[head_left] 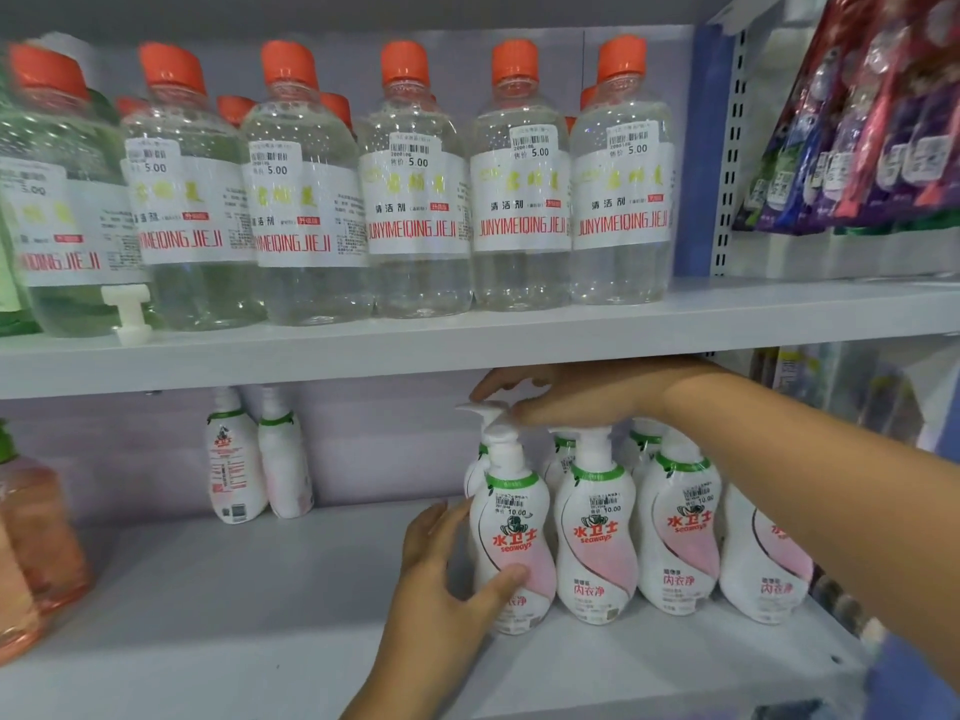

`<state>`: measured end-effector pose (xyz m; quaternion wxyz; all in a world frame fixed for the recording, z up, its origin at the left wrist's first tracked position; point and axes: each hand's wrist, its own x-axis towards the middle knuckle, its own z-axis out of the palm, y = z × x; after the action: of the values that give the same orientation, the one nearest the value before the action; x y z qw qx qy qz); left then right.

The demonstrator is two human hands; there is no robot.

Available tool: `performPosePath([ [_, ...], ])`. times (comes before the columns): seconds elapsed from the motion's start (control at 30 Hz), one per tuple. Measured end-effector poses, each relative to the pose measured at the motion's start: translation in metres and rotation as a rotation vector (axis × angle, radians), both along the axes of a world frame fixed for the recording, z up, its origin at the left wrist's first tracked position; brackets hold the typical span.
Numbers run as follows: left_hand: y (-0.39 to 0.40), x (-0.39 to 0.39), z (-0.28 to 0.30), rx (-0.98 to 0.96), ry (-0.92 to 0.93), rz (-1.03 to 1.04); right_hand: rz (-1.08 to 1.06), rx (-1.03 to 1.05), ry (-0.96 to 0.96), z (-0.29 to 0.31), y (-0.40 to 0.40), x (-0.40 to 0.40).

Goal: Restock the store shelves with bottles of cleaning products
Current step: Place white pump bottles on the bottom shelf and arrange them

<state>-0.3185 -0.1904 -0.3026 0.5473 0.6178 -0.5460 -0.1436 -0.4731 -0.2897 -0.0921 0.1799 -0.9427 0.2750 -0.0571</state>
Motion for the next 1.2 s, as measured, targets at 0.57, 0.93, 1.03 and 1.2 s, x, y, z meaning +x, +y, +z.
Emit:
performPosePath([
  [0.57, -0.028, 0.024, 0.022, 0.328, 0.254, -0.126, -0.044, -0.224, 0.122, -0.004, 0.028, 0.011],
  [0.93, -0.008, -0.016, 0.021, 0.175, 0.446, 0.058, 0.087, -0.301, 0.094, -0.007, 0.005, 0.007],
  [1.03, -0.002, -0.022, 0.022, 0.16, 0.458, 0.077, 0.097, -0.342, 0.097, -0.011, -0.001, 0.01],
  [1.2, 0.013, -0.008, 0.029, 0.2, 0.4, 0.155, 0.092, -0.341, 0.054, -0.011, 0.018, 0.01],
])
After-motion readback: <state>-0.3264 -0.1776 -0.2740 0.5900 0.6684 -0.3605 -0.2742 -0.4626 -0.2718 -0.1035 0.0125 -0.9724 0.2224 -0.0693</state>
